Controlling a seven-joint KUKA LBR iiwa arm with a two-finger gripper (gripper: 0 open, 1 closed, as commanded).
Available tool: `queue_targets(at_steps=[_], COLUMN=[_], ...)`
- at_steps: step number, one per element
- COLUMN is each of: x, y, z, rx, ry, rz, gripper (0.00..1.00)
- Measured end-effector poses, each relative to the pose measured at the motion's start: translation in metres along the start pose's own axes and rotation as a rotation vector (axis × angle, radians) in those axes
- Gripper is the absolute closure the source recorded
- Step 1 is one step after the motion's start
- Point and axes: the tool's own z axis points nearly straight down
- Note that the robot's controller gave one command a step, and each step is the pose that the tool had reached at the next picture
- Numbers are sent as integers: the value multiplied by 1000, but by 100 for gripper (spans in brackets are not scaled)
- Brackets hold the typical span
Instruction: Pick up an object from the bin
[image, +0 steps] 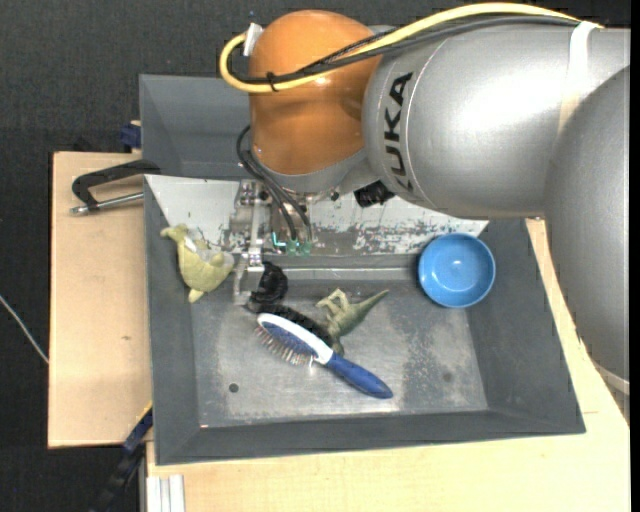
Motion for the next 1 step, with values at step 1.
queue_targets(at_steps=[1], x=[16], y=[-9], z=[157], rx=[-5], ry=[-14], rz=[139], gripper=[0])
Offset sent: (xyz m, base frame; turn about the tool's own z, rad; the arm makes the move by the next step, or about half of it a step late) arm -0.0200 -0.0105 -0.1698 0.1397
